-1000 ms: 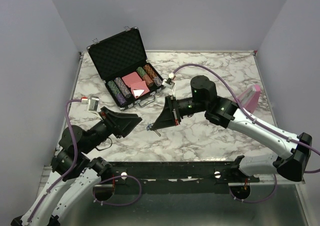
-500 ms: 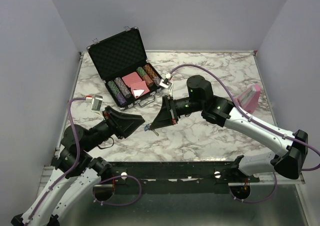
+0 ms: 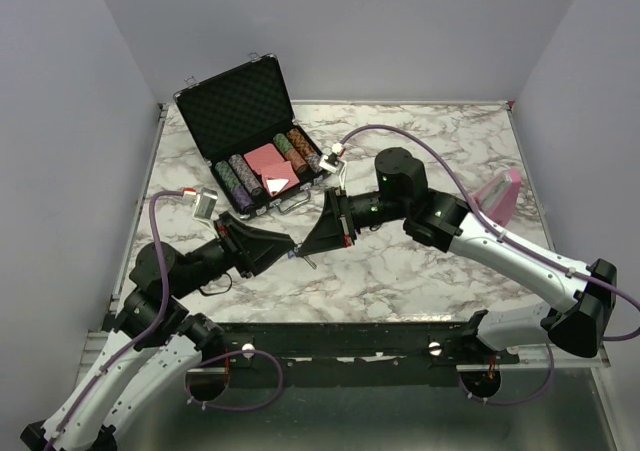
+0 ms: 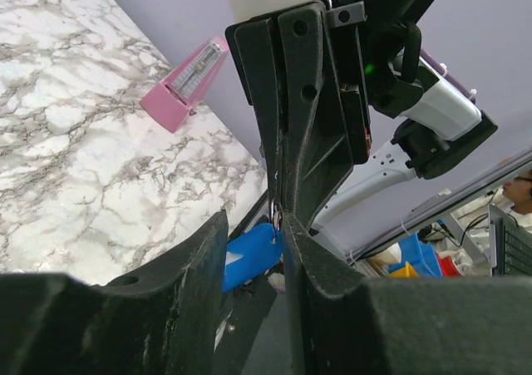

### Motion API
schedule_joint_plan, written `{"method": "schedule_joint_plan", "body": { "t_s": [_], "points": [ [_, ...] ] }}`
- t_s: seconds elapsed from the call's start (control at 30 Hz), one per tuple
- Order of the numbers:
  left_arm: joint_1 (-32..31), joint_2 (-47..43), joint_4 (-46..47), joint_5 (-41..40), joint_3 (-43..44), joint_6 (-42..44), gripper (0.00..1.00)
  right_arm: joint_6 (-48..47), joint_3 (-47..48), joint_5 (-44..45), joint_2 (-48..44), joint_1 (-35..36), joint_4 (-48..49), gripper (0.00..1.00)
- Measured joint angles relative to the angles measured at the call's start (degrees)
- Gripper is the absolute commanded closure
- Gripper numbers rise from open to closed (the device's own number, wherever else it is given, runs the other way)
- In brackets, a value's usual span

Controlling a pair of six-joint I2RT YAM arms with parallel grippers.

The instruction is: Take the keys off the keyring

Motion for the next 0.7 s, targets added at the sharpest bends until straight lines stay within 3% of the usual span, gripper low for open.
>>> {"method": "schedule_joint_plan", "body": {
  "t_s": [0.4,0.53,0.7],
  "points": [
    [-1.4,0.9,0.7,0.9,0.0,0.0,0.81,0.0,0.2,0.0,0.2,0.0,-0.1,0.99],
    [-1.6,1.2,1.1,1.2,0.0,0.0,0.99,0.0,0.2,0.0,0.2,0.0,-0.1,0.99],
    [-1.7,1.5,1.0,1.8,0.4,0.6,1.0,-0.2,0.3,0.0,0.2,0.0,-0.6,0.99]
  ]
}}
